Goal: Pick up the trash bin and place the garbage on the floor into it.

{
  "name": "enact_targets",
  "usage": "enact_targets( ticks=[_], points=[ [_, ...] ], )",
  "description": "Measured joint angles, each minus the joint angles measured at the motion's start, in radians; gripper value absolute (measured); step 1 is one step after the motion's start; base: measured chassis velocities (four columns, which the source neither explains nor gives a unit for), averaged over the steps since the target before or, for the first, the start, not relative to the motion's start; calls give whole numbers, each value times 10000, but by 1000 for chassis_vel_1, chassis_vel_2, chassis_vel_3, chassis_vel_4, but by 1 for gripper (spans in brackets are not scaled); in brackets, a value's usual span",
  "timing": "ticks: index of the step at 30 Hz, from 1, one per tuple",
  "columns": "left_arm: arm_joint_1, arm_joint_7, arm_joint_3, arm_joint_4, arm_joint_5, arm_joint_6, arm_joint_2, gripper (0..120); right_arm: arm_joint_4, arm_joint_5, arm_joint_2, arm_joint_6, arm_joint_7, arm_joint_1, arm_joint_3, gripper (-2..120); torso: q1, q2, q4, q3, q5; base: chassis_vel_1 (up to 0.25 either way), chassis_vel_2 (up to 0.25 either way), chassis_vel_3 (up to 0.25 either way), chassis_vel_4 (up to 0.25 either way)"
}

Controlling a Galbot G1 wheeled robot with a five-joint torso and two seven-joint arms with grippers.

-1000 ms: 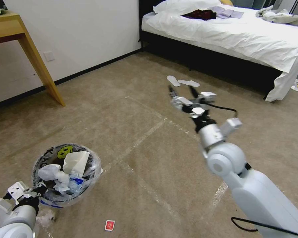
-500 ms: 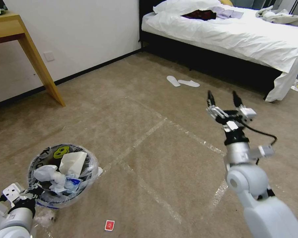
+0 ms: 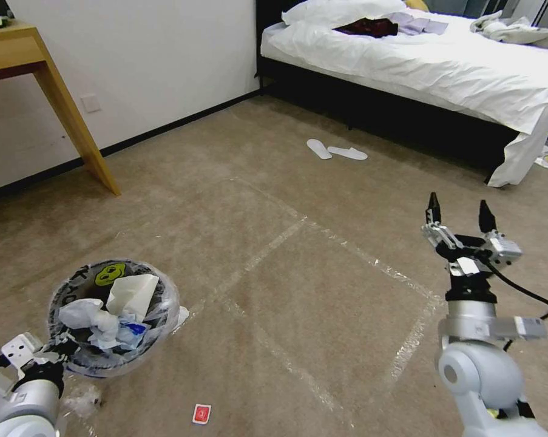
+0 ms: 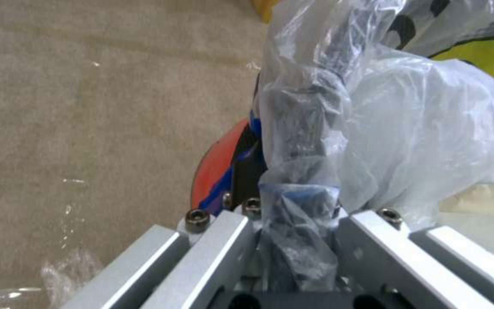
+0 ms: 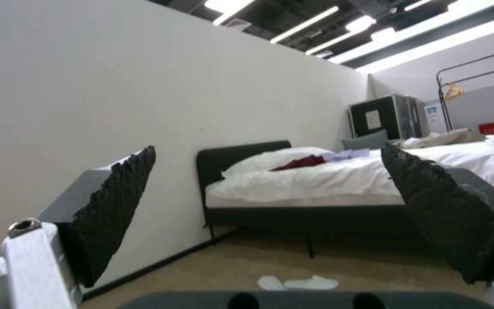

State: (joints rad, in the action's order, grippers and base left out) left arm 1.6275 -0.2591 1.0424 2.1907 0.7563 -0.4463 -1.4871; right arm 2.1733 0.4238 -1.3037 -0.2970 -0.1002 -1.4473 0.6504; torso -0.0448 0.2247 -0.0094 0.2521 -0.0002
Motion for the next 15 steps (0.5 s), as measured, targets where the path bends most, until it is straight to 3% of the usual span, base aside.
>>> enact_targets(
  ticks=[15],
  points=[
    [111, 218, 136, 158, 102, 180, 58, 0, 245, -1520, -531, -150, 110, -1157, -818, 100, 0, 0, 2, 0, 1, 0, 0, 0, 0]
  ],
)
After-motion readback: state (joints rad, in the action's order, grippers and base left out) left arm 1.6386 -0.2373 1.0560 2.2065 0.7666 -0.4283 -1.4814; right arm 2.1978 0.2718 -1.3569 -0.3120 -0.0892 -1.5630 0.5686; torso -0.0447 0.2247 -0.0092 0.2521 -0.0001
